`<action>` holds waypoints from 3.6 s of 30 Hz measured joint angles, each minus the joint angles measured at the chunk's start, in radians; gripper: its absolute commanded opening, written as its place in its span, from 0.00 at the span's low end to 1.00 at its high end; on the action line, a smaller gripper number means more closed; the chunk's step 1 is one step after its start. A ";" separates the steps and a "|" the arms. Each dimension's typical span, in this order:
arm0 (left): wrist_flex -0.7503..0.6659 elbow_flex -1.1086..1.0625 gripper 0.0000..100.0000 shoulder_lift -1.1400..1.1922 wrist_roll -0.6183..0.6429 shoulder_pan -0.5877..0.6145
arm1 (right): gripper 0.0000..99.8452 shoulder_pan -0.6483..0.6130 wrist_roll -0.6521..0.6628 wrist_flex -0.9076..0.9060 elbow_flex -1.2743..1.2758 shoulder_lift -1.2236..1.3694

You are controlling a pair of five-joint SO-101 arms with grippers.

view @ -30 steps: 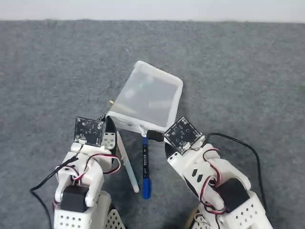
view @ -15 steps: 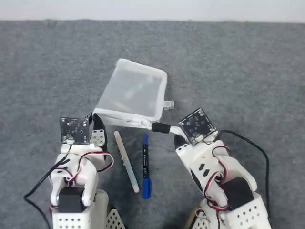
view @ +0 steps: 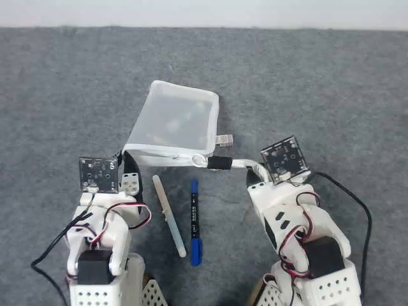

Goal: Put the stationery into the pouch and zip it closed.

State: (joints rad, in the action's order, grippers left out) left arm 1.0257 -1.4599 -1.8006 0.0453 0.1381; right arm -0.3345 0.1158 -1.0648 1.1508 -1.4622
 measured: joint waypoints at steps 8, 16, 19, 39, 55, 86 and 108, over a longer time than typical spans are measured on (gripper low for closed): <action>0.000 0.021 0.01 0.000 0.054 0.075 | 0.01 0.069 -0.040 0.020 0.000 0.000; 0.000 0.021 0.02 0.000 0.058 0.075 | 0.01 0.072 -0.043 0.020 0.000 0.000; 0.003 0.021 0.11 0.000 0.058 0.075 | 0.01 0.072 -0.043 0.020 0.000 0.000; -0.038 0.021 0.21 0.100 0.066 0.034 | 0.01 -0.098 0.048 -0.097 -0.241 0.000; -0.147 0.293 0.07 0.855 0.064 0.028 | 0.01 -0.127 0.074 -0.098 -0.261 0.000; -0.126 0.387 0.01 0.878 0.095 0.186 | 0.19 -0.126 0.074 -0.098 -0.190 -0.015; -0.092 0.394 0.01 0.878 0.135 0.281 | 0.19 -0.126 -0.195 0.006 -0.417 0.763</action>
State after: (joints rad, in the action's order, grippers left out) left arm 0.9337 -1.0656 -0.9229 0.1803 0.4189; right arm -0.4603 -0.0790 -1.0587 0.7334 -0.6997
